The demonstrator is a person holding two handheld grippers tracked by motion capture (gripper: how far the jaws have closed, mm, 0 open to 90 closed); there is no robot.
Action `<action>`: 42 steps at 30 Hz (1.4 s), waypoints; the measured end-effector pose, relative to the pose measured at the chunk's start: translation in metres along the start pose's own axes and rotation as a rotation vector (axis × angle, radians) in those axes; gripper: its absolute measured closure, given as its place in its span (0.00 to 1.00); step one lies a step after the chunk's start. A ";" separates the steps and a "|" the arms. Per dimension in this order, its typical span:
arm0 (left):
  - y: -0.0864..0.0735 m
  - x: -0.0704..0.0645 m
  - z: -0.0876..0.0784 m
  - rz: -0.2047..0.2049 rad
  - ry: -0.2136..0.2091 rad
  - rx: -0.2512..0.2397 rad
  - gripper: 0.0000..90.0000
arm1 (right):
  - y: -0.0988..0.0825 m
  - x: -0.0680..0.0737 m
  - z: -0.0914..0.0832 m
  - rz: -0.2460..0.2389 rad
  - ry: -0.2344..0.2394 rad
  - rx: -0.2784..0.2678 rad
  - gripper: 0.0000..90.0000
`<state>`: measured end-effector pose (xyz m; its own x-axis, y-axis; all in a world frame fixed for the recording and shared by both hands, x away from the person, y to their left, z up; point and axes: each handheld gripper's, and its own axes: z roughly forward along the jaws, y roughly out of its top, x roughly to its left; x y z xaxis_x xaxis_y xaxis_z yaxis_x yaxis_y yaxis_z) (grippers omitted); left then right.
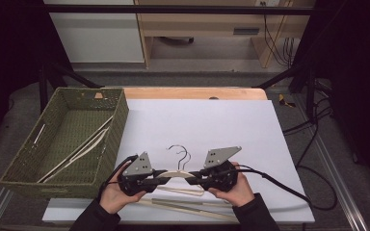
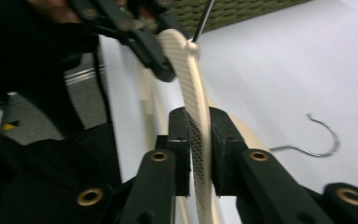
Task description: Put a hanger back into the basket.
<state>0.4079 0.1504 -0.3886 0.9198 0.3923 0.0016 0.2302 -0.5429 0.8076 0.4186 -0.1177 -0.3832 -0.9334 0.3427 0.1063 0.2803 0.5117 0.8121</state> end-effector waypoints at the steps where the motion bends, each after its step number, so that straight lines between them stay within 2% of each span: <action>1: 0.000 -0.001 0.000 -0.002 -0.001 0.001 0.87 | 0.000 -0.001 0.000 -0.004 -0.008 -0.007 0.85; 3: 0.001 -0.002 0.000 -0.003 -0.001 -0.001 0.88 | -0.001 -0.001 0.001 0.005 -0.019 -0.007 0.81; 9: 0.000 -0.005 0.003 -0.014 -0.056 -0.010 0.94 | -0.001 -0.001 0.002 -0.005 -0.076 -0.027 0.70; 11: 0.001 -0.008 0.004 -0.010 -0.059 -0.008 0.95 | -0.002 -0.001 0.001 -0.009 -0.083 -0.026 0.67; 15: 0.000 -0.007 0.005 -0.029 -0.065 -0.018 0.95 | -0.001 -0.001 -0.001 -0.025 -0.087 -0.039 0.61; 17: 0.000 -0.007 0.003 -0.032 -0.031 -0.022 0.95 | -0.001 0.000 -0.005 -0.020 -0.093 -0.052 0.54; 21: 0.000 -0.004 -0.002 -0.039 0.028 -0.036 0.95 | 0.000 0.000 -0.012 -0.008 -0.141 -0.088 0.39; 27: 0.001 0.002 -0.014 -0.066 0.096 -0.068 0.95 | -0.008 -0.009 -0.028 0.050 -0.229 -0.141 0.25; 28: 0.001 0.002 -0.014 -0.066 0.096 -0.068 0.95 | -0.009 -0.011 -0.030 0.065 -0.243 -0.151 0.22; 29: 0.002 0.003 -0.019 -0.072 0.120 -0.083 0.95 | -0.011 -0.012 -0.033 0.077 -0.256 -0.156 0.20; 30: 0.002 0.003 -0.020 -0.076 0.127 -0.090 0.95 | -0.013 -0.014 -0.037 0.085 -0.273 -0.162 0.18; 35: 0.010 0.005 -0.030 -0.085 0.162 -0.111 0.95 | -0.021 -0.018 -0.049 0.115 -0.303 -0.187 0.16; 38: 0.018 0.005 -0.037 -0.073 0.178 -0.132 0.95 | -0.024 -0.019 -0.056 0.133 -0.324 -0.213 0.14; 42: 0.028 0.006 -0.049 -0.052 0.197 -0.156 0.95 | -0.032 -0.021 -0.065 0.170 -0.330 -0.236 0.13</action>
<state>0.4044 0.1743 -0.3367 0.8250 0.5620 0.0599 0.2096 -0.4027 0.8910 0.4152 -0.1926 -0.3736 -0.7462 0.6594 0.0915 0.3291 0.2459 0.9117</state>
